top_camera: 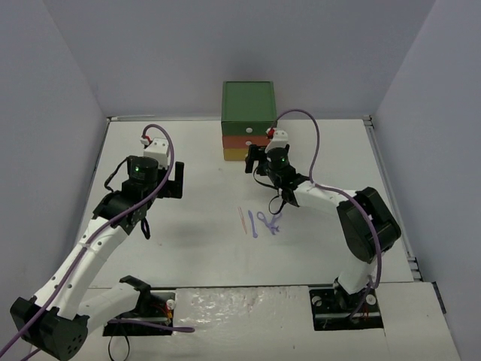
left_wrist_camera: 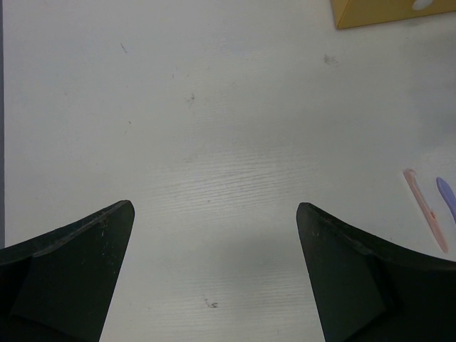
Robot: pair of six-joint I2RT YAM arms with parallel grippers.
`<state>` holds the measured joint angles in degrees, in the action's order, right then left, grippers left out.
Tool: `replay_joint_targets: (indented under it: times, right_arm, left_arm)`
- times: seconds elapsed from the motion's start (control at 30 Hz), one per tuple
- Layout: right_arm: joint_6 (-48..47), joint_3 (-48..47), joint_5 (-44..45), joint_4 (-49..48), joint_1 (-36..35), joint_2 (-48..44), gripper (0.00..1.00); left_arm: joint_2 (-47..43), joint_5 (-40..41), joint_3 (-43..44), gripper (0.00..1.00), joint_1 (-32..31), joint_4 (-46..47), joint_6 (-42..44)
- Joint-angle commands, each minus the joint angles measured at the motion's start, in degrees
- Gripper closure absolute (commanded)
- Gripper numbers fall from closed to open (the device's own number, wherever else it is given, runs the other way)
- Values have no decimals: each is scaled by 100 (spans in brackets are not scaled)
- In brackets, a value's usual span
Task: Organize the makeup
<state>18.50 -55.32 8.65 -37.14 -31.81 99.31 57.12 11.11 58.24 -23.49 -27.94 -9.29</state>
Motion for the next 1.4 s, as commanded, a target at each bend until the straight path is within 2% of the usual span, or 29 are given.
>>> replay_joint_targets:
  times: [0.0, 0.13, 0.23, 0.53, 0.83, 1.37]
  right_arm:
    - [1146, 360, -612, -892, 94, -398, 23]
    - [1800, 565, -801, -1477, 103, -109, 29]
    - [2193, 735, -796, -2268, 104, 162, 34]
    - [2958, 656, -162, -3772, 105, 1174, 41]
    - [3232, 108, 216, -4083, 140, 1970, 46]
    - [3620, -578, -119, -4215, 420, 2679, 49]
  left_arm:
    - [20, 1, 128, 3, 28, 290, -73]
    - [-32, 67, 74, 3, 28, 340, -64]
    - [-16, 84, 65, 3, 28, 342, -56]
    - [-8, 93, 90, 3, 28, 308, -48]
    - [-16, 101, 100, 3, 28, 298, -55]
    - [-8, 45, 109, 3, 28, 303, -38]
